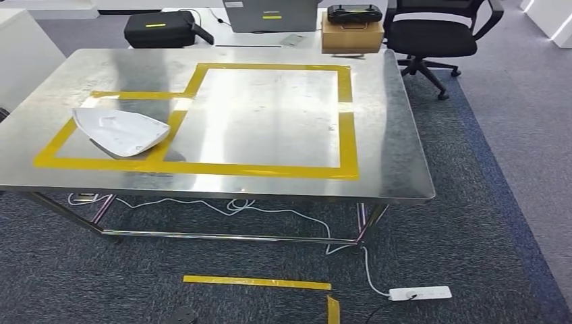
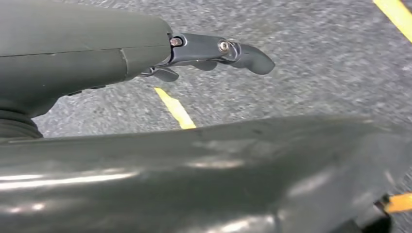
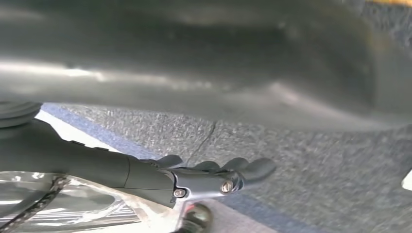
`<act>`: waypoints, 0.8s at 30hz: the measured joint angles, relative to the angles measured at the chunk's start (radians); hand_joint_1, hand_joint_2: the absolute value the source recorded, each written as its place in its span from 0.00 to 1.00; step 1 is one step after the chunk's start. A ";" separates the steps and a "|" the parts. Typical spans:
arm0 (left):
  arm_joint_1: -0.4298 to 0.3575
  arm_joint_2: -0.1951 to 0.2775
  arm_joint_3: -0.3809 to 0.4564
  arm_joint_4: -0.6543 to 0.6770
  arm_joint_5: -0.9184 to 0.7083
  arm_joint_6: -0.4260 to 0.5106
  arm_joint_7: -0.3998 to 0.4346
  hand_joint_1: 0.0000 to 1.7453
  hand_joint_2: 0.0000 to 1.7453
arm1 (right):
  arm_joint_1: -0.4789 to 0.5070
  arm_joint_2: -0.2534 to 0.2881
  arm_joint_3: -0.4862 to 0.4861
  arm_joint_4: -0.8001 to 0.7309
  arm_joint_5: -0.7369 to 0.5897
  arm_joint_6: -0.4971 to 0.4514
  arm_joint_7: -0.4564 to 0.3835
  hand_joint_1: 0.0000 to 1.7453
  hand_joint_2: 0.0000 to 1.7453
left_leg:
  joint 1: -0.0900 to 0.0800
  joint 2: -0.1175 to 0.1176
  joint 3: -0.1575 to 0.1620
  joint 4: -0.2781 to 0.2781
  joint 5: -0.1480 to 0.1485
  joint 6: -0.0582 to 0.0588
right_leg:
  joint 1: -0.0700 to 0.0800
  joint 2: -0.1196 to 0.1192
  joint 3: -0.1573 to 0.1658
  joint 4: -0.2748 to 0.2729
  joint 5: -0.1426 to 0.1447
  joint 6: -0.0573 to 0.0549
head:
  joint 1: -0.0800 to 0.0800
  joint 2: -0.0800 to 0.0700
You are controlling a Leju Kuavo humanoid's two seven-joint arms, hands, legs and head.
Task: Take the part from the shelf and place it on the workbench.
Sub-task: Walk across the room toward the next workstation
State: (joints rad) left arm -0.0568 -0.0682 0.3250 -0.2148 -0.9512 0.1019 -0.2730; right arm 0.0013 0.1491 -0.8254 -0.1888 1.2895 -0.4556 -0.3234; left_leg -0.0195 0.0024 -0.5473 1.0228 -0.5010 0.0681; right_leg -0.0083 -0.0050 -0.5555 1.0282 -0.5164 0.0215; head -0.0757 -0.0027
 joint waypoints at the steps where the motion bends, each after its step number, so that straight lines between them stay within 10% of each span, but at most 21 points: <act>1: 0.000 0.000 0.000 0.000 0.000 0.000 0.000 0.00 0.00 | 0.000 0.000 0.000 0.000 0.000 0.000 0.000 0.00 0.00 | 0.003 0.001 0.003 -0.014 0.008 -0.003 | 0.001 0.001 -0.005 0.004 -0.006 0.005 | 0.001 0.000; 7: 0.000 -0.006 0.001 0.000 -0.001 0.000 -0.001 0.00 0.00 | 0.002 -0.005 0.000 0.000 0.000 0.000 -0.002 0.00 0.00 | 0.008 0.007 -0.020 -0.034 0.040 -0.015 | -0.002 0.004 -0.103 0.246 -0.140 0.028 | 0.008 0.000; 12: 0.000 -0.008 0.002 0.000 -0.001 0.000 -0.001 0.00 0.00 | 0.000 -0.007 0.000 0.000 0.000 0.000 -0.002 0.00 0.00 | 0.006 0.007 -0.037 -0.019 0.051 -0.031 | -0.002 0.004 0.057 -0.025 -0.036 0.018 | 0.007 0.000; 16: 0.001 -0.007 0.002 0.000 -0.001 0.000 0.000 0.00 0.00 | 0.001 -0.007 0.000 0.000 0.000 0.000 -0.003 0.00 0.00 | 0.006 0.005 -0.042 -0.013 0.056 -0.052 | 0.000 0.002 0.055 -0.042 -0.019 -0.014 | 0.006 0.000; 18: 0.002 -0.005 0.002 0.000 -0.001 0.000 0.000 0.00 0.00 | 0.001 -0.007 0.000 0.001 0.000 0.000 -0.003 0.00 0.00 | 0.010 0.004 -0.062 0.041 0.007 -0.065 | -0.006 -0.001 0.048 -0.046 -0.005 -0.027 | 0.002 0.000; 21: 0.002 -0.005 0.002 0.000 -0.001 -0.001 0.000 0.00 0.00 | 0.002 -0.008 -0.001 0.001 0.000 0.000 -0.002 0.00 0.00 | 0.021 0.003 -0.123 0.231 -0.111 -0.082 | -0.006 -0.002 0.034 -0.043 0.011 -0.030 | -0.003 0.000; 24: 0.004 -0.005 0.003 0.000 -0.001 -0.001 0.000 0.00 0.00 | 0.003 -0.008 -0.001 0.001 0.000 0.000 -0.002 0.00 0.00 | 0.028 0.003 -0.079 0.207 -0.089 -0.084 | -0.006 -0.002 0.018 -0.039 0.021 -0.024 | -0.004 0.000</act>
State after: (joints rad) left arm -0.0530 -0.0733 0.3276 -0.2144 -0.9518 0.1007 -0.2731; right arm 0.0044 0.1415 -0.8266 -0.1881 1.2894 -0.4555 -0.3254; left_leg 0.0082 0.0049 -0.6258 1.2301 -0.5901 -0.0161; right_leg -0.0147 -0.0066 -0.5380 0.9894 -0.4953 -0.0021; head -0.0793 -0.0027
